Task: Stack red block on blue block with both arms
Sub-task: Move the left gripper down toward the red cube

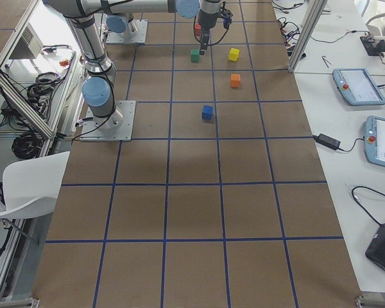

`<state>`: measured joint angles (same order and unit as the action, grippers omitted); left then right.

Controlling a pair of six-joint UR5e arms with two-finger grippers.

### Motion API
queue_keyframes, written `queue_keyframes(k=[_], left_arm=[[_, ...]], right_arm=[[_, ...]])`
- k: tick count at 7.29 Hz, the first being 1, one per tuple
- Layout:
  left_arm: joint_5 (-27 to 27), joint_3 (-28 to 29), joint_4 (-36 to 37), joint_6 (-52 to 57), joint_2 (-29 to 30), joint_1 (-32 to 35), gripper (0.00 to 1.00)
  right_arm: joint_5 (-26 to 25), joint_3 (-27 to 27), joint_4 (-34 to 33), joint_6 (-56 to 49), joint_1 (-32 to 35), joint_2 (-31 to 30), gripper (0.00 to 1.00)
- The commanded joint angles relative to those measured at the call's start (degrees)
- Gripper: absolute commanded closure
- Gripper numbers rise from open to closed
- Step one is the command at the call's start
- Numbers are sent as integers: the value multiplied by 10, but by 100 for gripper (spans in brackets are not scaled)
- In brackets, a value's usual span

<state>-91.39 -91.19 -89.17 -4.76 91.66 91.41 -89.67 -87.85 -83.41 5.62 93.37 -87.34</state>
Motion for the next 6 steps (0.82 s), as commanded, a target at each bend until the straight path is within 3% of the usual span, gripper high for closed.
queue_keyframes(k=[1,6], left_arm=[[1,0,0,0,-2,0,0],[2,4,-1,0,-3,-1,0]], right_arm=[[-4,0,0,0,0,-2,0],[-4,5,1,-10,0,-1,0]])
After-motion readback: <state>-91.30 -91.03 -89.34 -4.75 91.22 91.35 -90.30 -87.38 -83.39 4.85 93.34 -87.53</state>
